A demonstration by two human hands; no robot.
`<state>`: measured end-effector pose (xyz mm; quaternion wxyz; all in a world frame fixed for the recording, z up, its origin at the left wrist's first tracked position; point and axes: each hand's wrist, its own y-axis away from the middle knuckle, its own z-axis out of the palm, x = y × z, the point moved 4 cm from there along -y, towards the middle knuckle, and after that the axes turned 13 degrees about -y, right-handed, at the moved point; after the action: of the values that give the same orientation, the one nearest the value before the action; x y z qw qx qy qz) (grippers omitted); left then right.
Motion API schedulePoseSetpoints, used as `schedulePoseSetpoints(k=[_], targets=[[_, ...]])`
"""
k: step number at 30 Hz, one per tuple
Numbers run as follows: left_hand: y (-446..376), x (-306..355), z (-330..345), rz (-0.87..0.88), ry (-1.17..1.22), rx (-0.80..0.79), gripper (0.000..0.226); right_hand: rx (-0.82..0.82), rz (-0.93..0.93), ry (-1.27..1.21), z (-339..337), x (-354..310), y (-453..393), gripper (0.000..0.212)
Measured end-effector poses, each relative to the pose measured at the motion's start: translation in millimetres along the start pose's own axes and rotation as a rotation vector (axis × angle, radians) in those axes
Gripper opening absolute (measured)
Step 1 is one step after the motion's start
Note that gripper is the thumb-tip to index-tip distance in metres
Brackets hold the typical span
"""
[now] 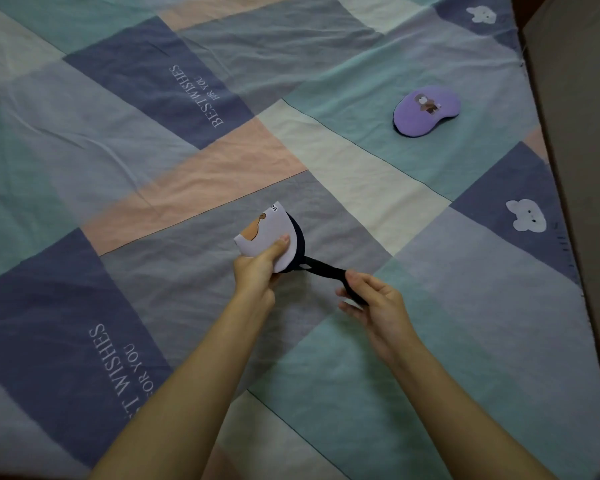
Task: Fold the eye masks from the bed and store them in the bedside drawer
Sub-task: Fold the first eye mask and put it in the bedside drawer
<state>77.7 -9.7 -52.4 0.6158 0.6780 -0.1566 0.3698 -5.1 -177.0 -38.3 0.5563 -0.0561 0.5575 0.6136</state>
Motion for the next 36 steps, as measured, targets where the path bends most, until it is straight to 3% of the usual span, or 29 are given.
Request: schedulePoseSetpoints(k=[3, 6, 7, 9, 11, 13, 14, 15, 17, 19, 20, 21, 23, 25, 28, 30, 33, 36], targets=[[-4, -5, -3, -0.022, -0.027, 0.029, 0.035, 0.128, -0.353, 0.254, -7, -16, 2, 0.006], [-8, -9, -6, -0.03, -0.048, 0.05, 0.036, 0.056, -0.544, 0.445, -1, -26, 6, 0.017], [-9, -10, -7, -0.027, -0.049, 0.056, 0.037, 0.035, -0.47, 0.381, 0, -25, 5, 0.029], [-13, -13, -12, -0.017, -0.061, 0.056, 0.042, -0.039, -0.146, 0.022, 5, -20, 3, 0.048], [-13, -19, -14, -0.018, -0.111, 0.022, 0.047, -0.176, 0.085, -0.4, 17, -22, 7, 0.051], [-7, -27, -11, -0.01, -0.207, -0.078, 0.047, -0.241, 0.108, -0.723, 18, -30, 0, 0.048], [-3, -29, -7, 0.008, -0.246, -0.152, 0.048, -0.224, 0.095, -0.752, 17, -32, -7, 0.046], [2, -30, -4, 0.033, -0.258, -0.232, 0.048, -0.16, 0.057, -0.622, 10, -31, -14, 0.044], [8, -25, 1, 0.088, -0.216, -0.339, 0.048, -0.038, -0.035, 0.201, -2, -26, -22, 0.039], [5, -15, -2, 0.112, -0.109, -0.295, 0.043, -0.127, -0.028, 0.895, -11, -19, -23, 0.038], [1, -11, -6, 0.108, -0.052, -0.232, 0.04, -0.166, -0.02, 0.978, -13, -19, -20, 0.037], [-4, -9, -12, 0.105, -0.021, -0.165, 0.038, -0.194, 0.028, 0.818, -13, -20, -17, 0.036], [-9, -10, -20, 0.123, -0.08, -0.077, 0.037, -0.21, 0.202, 0.089, -3, -25, -4, 0.031], [-7, -16, -15, 0.151, -0.167, -0.111, 0.036, -0.226, 0.218, -0.493, 5, -32, -1, 0.025], [3, -22, -2, 0.137, -0.179, -0.194, 0.04, -0.146, 0.078, -0.687, 11, -27, -11, 0.038], [7, -21, 4, 0.114, -0.125, -0.272, 0.046, -0.06, -0.038, -0.53, 12, -21, -15, 0.038], [12, -15, 11, 0.122, -0.072, -0.419, 0.052, -0.01, -0.231, -0.064, 12, -24, -9, 0.046], [19, -8, 13, 0.133, -0.09, -0.529, 0.045, -0.183, -0.238, 0.242, 19, -19, -1, 0.075]])
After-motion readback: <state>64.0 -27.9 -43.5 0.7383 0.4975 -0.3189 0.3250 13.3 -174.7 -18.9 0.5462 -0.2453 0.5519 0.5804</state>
